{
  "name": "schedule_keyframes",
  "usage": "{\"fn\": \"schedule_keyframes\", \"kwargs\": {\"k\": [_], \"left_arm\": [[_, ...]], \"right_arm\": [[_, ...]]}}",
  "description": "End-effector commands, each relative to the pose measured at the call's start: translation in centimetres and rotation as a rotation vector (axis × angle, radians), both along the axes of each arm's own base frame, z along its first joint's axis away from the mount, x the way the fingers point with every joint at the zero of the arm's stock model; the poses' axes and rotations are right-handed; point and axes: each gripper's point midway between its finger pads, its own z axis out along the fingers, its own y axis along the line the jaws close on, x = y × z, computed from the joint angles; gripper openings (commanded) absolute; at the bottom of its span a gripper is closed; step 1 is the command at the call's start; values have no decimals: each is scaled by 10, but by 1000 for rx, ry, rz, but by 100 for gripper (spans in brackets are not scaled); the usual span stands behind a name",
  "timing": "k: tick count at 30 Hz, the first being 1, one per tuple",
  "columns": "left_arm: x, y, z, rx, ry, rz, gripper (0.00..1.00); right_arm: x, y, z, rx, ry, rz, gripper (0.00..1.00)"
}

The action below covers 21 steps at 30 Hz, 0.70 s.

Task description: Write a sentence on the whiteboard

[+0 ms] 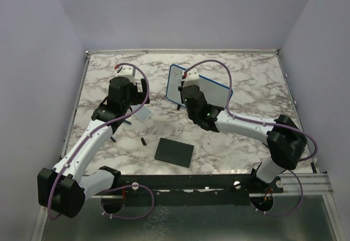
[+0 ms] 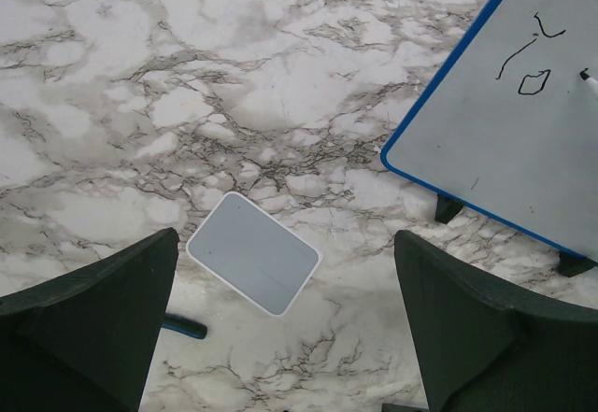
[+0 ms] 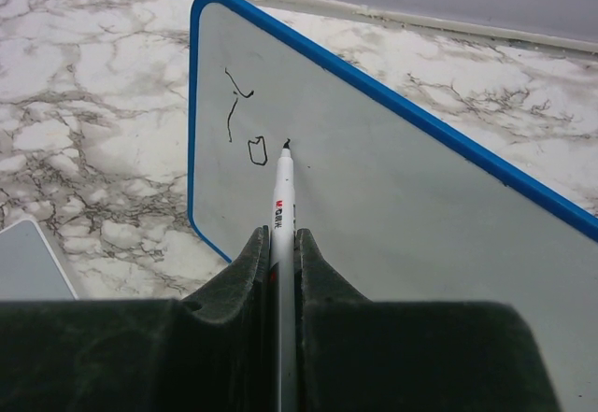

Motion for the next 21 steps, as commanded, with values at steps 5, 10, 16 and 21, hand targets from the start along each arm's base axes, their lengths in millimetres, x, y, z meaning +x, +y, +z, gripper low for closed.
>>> {"fn": "schedule_keyframes", "kwargs": {"k": [5, 10, 16, 21], "left_arm": [[-2, -2, 5, -3, -21, -19, 99], [-2, -2, 5, -3, -23, -19, 99], [-3, -2, 5, -4, -23, -19, 99], [-3, -2, 6, -5, -24, -19, 99]], "right_arm": [[5, 3, -11, -24, 21, 0, 0], [3, 2, -16, -30, 34, 1, 0], [1, 1, -21, -32, 49, 1, 0], [1, 0, -23, -35, 55, -1, 0]]}}
